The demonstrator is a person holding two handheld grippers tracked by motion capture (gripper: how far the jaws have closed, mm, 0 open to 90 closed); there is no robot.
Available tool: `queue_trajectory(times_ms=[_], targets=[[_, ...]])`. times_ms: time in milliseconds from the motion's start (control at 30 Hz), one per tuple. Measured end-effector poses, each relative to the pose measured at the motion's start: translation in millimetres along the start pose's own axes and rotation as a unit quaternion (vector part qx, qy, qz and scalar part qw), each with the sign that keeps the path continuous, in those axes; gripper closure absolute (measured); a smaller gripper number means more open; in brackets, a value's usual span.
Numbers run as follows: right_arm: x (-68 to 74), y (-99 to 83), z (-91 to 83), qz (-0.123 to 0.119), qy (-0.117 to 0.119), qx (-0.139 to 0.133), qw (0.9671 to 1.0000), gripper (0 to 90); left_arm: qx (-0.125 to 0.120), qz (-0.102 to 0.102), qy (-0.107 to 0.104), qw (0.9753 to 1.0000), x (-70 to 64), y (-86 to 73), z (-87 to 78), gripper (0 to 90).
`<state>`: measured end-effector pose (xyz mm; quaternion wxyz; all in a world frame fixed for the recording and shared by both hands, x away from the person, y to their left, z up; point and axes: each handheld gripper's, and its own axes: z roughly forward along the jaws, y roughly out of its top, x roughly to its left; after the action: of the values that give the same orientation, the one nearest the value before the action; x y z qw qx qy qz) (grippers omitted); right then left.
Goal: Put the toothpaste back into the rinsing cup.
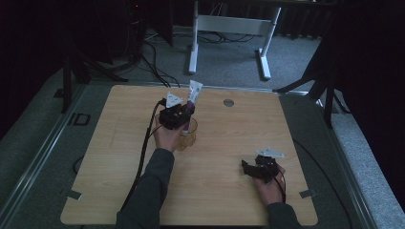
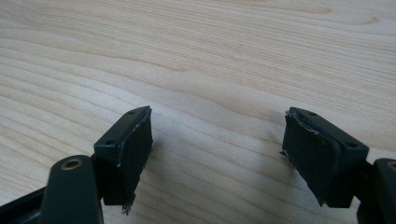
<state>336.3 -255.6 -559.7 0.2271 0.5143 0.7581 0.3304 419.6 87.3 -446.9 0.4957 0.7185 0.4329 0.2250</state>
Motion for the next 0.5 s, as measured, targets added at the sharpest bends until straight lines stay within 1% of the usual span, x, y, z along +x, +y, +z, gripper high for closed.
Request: queue_trajectory(times_ms=[233, 433, 500], targets=[[0.0, 0.0, 0.0, 0.0, 0.0, 0.0, 1.0, 24.2, 0.011, 0.002, -0.001, 0.9999, 0.2, -7.6, 0.9, 71.9], [0.0, 0.0, 0.0, 0.0, 0.0, 0.0, 1.0, 24.2, 0.016, 0.0, 0.0, 0.9999, 1.1, -13.5, 0.5, 71.8], [0.0, 0.0, 0.0, 0.0, 0.0, 0.0, 1.0, 24.2, 0.019, 0.004, 0.0, 0.9998, 0.4, -15.0, 0.3, 71.7]])
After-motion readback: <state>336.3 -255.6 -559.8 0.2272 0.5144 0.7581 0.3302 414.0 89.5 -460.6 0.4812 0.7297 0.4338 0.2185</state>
